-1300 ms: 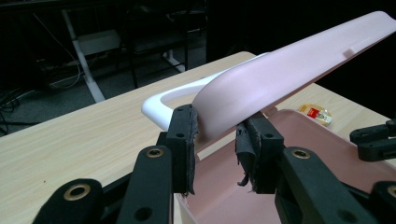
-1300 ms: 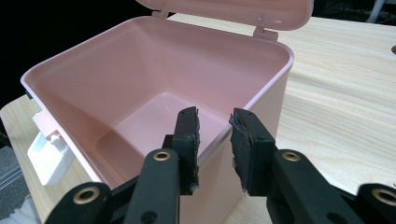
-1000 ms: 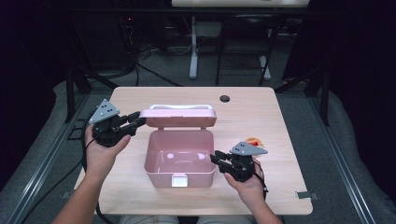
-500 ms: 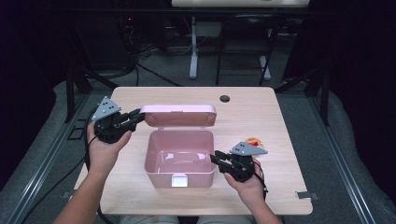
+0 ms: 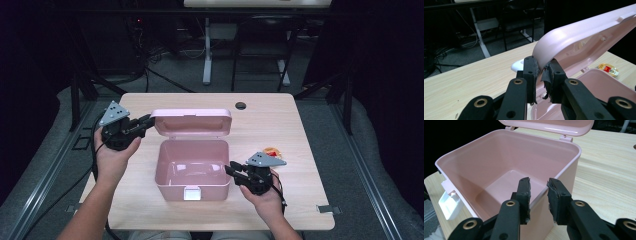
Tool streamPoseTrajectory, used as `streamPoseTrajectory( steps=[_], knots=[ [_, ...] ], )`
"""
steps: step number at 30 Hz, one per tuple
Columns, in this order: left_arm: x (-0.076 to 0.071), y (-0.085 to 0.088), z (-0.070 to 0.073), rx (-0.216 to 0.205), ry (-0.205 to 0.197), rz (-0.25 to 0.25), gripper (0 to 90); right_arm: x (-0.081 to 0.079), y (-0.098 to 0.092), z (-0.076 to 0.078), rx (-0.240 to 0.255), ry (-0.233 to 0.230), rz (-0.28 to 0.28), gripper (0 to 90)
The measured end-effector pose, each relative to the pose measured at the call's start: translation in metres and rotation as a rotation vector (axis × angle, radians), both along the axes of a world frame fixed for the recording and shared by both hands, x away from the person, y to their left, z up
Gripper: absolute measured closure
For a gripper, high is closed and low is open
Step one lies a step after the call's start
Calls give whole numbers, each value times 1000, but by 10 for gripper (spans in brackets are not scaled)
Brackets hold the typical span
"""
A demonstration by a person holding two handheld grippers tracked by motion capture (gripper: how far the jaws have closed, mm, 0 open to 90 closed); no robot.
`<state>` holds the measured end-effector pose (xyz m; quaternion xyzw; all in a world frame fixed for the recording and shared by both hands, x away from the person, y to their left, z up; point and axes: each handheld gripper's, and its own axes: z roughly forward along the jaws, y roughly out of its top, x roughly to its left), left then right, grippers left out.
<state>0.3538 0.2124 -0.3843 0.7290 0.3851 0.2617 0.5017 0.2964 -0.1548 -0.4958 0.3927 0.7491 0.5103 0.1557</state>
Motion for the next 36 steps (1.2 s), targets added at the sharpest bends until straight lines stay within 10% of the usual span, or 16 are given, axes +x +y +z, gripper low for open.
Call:
streamPoseTrajectory(
  steps=[36],
  knots=[
    [24, -2, 1, -12, 46, -3, 784, 0, 0, 0, 3, 1, -3, 714]
  ],
)
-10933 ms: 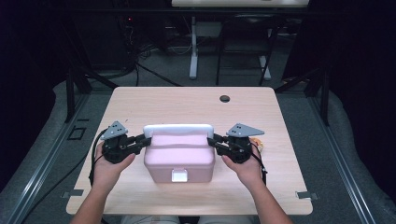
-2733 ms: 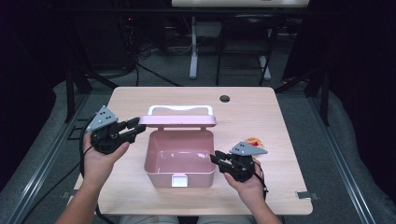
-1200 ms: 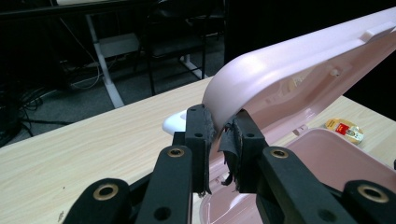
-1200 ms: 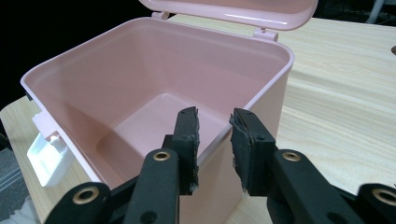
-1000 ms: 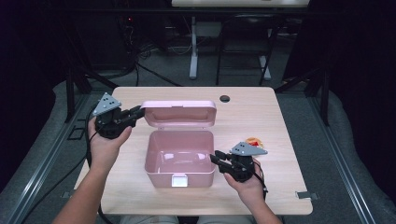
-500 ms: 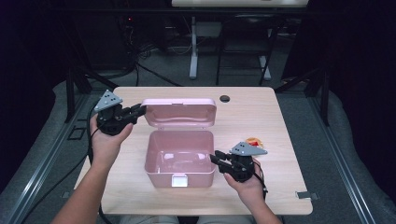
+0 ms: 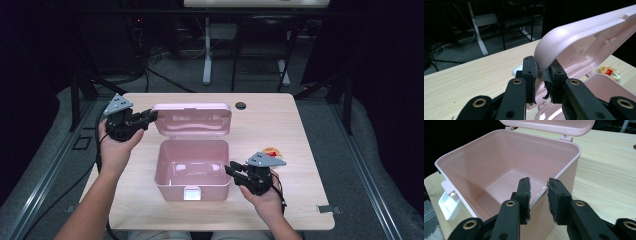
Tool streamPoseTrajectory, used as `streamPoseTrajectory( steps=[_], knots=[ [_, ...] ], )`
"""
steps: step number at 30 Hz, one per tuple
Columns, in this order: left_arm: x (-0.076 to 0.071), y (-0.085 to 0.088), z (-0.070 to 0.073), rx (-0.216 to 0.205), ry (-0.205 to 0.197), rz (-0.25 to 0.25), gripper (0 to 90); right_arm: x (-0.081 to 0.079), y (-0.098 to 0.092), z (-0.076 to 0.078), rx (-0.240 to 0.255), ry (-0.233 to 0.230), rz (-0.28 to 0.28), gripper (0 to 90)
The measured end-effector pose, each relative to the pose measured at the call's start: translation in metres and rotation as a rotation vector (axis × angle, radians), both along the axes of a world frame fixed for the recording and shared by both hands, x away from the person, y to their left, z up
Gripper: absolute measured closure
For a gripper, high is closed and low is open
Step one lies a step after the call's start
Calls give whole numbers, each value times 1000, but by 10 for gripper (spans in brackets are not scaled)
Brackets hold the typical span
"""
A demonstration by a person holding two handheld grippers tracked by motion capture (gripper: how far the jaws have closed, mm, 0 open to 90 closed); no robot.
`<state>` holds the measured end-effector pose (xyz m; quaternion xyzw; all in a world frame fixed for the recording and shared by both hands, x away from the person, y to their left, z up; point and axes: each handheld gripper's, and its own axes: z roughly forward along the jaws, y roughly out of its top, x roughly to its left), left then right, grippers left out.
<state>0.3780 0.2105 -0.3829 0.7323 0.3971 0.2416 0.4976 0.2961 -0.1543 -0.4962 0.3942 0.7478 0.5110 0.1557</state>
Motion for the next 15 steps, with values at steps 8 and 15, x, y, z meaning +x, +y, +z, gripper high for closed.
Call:
streamPoseTrajectory(
  steps=[8, 15],
  knots=[
    [6, -1, -2, -15, 7, 6, 784, 0, 0, 0, -2, -3, 0, 714],
    [11, -1, -3, -14, 17, 3, 783, 0, 0, 0, 1, -1, 1, 714]
  ],
)
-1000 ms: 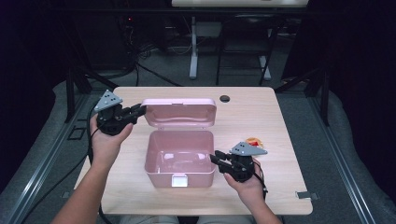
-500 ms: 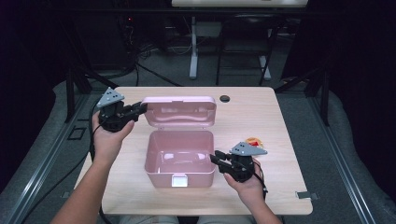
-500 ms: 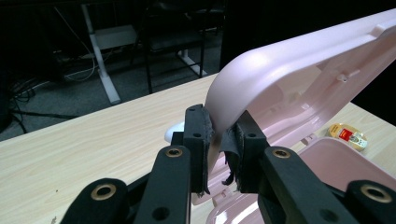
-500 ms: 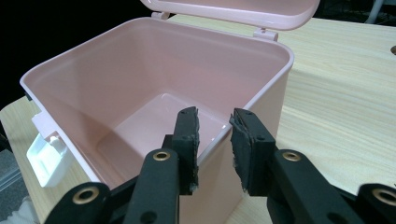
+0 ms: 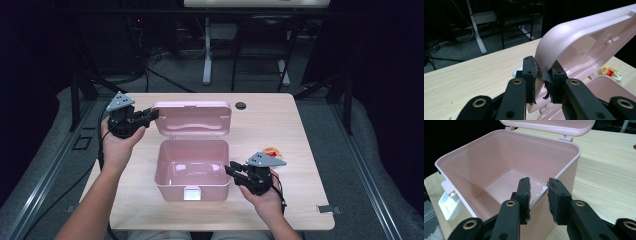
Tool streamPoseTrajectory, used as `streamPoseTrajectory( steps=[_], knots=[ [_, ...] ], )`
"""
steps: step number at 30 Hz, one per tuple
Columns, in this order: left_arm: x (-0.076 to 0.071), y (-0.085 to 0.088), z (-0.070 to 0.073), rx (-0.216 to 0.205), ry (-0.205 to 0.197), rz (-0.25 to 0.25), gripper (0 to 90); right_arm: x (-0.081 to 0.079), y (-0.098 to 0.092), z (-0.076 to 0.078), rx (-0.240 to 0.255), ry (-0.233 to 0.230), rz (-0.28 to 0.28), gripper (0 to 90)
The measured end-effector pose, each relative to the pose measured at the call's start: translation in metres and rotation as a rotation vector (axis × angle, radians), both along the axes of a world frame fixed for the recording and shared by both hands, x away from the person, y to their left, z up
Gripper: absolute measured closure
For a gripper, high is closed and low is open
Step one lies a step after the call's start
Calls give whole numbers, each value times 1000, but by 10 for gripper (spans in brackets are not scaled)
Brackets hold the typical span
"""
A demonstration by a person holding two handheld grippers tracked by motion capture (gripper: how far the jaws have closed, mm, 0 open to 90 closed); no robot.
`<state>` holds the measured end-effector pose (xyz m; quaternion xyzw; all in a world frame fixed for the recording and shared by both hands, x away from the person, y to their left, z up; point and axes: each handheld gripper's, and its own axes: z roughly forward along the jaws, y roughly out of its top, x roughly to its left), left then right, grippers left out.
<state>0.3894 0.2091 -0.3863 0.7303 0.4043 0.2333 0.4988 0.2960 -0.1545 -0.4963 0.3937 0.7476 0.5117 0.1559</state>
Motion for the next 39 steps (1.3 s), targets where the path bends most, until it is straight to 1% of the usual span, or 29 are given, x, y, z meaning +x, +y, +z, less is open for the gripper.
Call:
streamPoseTrajectory(
  steps=[8, 16, 19, 31, 37, 39],
  knots=[
    [5, -1, -1, -2, 8, 3, 781, 0, 0, 0, 0, 0, 0, 714],
    [13, -2, -3, -9, 25, 10, 781, 0, 0, 0, 0, 0, 1, 714],
    [17, -2, -5, -13, 38, 9, 781, 0, 0, 0, 1, 1, 2, 714],
    [25, -3, -10, -16, 53, 18, 781, 1, 0, 0, 4, 4, 3, 713],
    [29, -4, -12, -7, 48, 31, 808, 1, 0, 0, 4, 2, 2, 713],
    [30, -5, -11, 7, 48, 37, 816, 1, 0, 0, 6, 1, 2, 713]
  ],
)
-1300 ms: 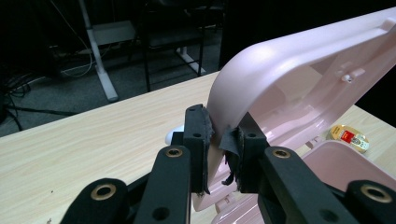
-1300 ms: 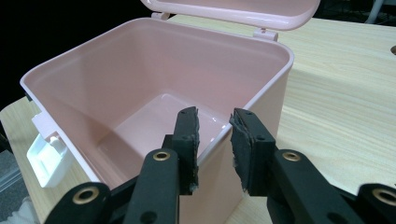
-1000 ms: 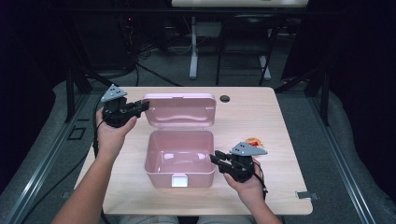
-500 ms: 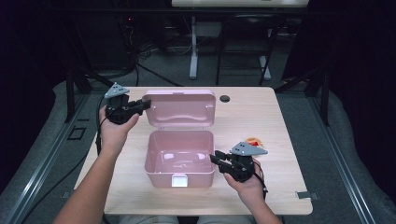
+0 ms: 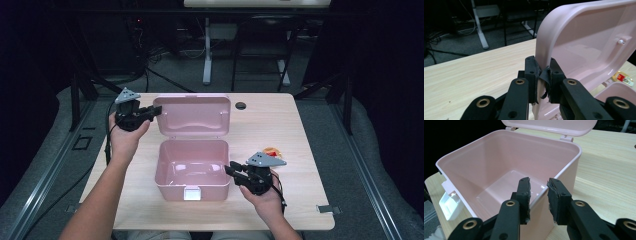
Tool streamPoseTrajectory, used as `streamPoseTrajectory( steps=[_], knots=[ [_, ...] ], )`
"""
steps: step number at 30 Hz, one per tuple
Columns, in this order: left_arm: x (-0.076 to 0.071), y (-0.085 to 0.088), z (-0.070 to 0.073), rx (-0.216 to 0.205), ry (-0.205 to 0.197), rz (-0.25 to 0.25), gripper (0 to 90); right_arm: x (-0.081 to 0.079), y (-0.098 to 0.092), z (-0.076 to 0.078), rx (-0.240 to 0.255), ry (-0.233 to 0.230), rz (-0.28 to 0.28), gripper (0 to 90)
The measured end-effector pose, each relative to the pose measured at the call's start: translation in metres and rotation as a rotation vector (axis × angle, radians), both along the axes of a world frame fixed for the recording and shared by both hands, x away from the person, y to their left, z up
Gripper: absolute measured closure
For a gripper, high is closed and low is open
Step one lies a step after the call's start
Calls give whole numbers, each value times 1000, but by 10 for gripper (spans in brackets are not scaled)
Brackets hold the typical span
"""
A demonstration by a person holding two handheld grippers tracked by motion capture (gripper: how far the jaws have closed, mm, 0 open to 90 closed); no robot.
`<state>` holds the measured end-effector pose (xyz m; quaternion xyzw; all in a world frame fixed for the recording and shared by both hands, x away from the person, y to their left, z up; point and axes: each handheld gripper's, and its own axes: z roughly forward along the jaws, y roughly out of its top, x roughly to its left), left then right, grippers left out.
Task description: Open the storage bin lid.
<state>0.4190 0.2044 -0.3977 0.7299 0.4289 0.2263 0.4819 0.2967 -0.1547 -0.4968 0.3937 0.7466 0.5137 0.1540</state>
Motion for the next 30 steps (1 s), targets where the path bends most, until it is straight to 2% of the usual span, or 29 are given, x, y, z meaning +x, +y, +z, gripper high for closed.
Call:
streamPoseTrajectory(
  steps=[8, 21, 30],
  knots=[
    [5, -2, 0, 5, 8, 19, 824, 0, 0, 0, 1, 1, 0, 713],
    [16, -3, -5, -22, 17, 36, 824, 0, 0, 0, 0, -1, 1, 713],
    [25, -3, -9, -24, 34, 47, 823, 0, 0, -1, 3, -2, 3, 711]
  ],
)
